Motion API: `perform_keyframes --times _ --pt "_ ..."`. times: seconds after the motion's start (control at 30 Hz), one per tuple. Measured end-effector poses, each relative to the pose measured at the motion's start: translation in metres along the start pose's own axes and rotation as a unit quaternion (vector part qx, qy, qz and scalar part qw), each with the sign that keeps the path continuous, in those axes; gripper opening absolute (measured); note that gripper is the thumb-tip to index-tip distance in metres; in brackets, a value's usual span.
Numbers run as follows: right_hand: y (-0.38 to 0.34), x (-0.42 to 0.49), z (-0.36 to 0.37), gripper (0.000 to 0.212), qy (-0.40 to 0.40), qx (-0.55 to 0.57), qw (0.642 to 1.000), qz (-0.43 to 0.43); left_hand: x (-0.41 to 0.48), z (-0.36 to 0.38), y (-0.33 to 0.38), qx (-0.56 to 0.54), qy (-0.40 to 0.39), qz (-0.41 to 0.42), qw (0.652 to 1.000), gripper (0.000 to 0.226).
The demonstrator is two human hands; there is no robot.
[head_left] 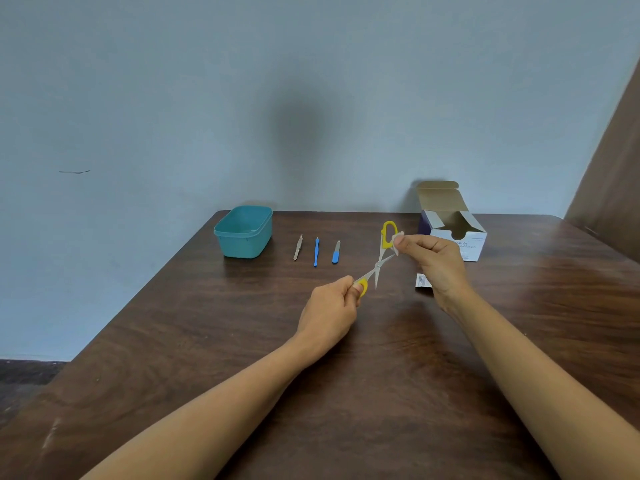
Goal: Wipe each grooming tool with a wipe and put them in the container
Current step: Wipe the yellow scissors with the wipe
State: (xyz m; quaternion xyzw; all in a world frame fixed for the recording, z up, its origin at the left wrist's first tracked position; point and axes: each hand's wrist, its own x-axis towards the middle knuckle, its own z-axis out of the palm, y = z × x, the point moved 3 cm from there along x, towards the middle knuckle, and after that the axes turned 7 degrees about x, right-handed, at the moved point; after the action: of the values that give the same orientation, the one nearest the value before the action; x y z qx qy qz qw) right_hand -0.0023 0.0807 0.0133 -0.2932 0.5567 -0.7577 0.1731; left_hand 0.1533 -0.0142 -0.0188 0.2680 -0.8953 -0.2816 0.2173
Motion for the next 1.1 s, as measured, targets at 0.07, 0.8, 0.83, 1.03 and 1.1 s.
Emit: perform_keyframes --times 0.07,0.8,0.83,1.03,1.1 --pt "-0.001 -0.001 0.001 0.009 -0.003 0.001 1.000 -0.004 0.000 0.000 0.000 0.001 -0.003 0.001 1.000 0.033" --pt "-0.010 -0.002 0.010 0.013 -0.040 -0.055 0.996 -0.056 -0.003 0.006 0.003 0.060 -0.017 0.032 0.998 0.034" --pt "-0.011 -0.002 0.011 0.013 -0.048 -0.061 0.995 -0.061 -0.004 0.006 0.003 0.063 -0.015 0.032 0.997 0.033" --pt "-0.012 -0.004 0.013 0.010 -0.096 -0.098 0.989 -0.052 -0.005 0.007 0.002 0.076 -0.005 0.035 0.996 0.033" --pt "-0.012 -0.005 0.015 0.011 -0.134 -0.150 0.978 -0.057 -0.005 0.008 0.003 0.080 -0.004 0.036 0.996 0.032"
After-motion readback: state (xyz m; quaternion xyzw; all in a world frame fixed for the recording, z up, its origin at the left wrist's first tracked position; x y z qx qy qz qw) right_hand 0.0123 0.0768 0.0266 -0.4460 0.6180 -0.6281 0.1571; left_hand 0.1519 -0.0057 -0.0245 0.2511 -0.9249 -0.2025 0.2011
